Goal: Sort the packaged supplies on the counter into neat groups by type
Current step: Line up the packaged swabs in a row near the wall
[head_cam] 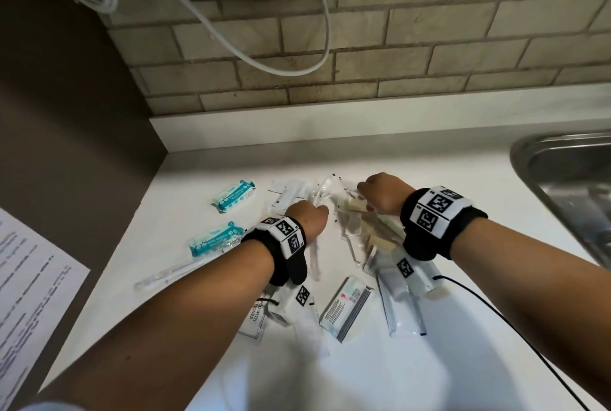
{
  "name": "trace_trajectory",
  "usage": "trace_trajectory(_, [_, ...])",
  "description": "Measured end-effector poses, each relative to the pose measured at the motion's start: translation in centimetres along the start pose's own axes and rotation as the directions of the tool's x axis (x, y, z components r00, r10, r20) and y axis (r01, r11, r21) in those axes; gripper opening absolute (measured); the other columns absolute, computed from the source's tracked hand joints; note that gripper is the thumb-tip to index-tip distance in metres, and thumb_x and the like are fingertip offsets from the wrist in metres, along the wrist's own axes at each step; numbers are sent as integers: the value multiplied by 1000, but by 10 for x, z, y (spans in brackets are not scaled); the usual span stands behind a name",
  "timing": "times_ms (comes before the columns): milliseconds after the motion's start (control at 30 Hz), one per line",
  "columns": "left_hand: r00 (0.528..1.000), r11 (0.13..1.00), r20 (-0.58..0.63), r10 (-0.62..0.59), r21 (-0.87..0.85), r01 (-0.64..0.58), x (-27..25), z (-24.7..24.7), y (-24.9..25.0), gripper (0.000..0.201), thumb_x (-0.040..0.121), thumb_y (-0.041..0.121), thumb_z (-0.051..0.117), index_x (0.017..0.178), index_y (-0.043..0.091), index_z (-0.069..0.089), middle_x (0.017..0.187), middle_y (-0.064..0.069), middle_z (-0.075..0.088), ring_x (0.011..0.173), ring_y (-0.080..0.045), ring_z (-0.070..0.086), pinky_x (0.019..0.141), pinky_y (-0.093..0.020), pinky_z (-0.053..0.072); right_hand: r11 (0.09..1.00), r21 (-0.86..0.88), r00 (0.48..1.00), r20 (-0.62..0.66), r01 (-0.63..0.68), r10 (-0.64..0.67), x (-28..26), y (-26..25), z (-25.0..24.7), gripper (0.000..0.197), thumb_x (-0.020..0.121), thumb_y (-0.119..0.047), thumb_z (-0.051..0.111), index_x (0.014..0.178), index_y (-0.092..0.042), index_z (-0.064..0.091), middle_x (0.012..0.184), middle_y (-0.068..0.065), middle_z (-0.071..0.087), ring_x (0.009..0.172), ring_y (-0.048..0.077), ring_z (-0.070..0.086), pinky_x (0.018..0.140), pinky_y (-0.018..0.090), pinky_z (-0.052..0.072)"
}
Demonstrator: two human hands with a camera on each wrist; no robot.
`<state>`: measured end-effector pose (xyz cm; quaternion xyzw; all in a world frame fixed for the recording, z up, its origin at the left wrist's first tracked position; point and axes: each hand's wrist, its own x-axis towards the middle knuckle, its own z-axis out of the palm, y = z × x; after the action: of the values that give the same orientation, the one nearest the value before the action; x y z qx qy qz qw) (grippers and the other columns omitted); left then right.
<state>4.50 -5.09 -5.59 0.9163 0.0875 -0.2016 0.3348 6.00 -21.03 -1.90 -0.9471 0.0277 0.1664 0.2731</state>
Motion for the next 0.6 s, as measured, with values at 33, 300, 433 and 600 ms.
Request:
trace_trajectory(33, [1000,997,1,-6,-82,6,-1,-1,0,39,97,29,37,111,-2,55,105,-16,64,98,-34,61,81,-33,47,1000,18,1000,11,-1,1,0,0,0,34,94,-17,36,89,7,60,95,22,67,75,25,50,73,33,39])
trace_trajectory(300, [991,806,9,130,-583,-101,-18,-21,2,27,88,22,46,112,11,43,111,-25,66,92,-37,70,75,-47,60,923,342,984,-93,175,-151,-8,-14,-8,21,92,-13,45,75,-8,55,75,9,64,59,23,56,64,36,50])
trace_trajectory(433, [975,759,1,224,-627,-173,-29,-32,-5,28,87,18,54,115,15,49,119,-22,60,97,-31,67,74,-42,61,793,550,963,-91,261,-254,-14,-44,-6,17,93,-5,50,76,-8,52,71,9,55,55,21,60,60,38,57])
trace_trajectory(600, [931,689,-103,349,-646,-330,-53,-65,-27,29,94,5,56,116,25,56,109,-12,70,100,-31,69,83,-50,57,723,603,928,-88,338,-361,-16,-86,12,18,95,-6,52,77,-9,55,70,8,60,60,27,62,64,46,57])
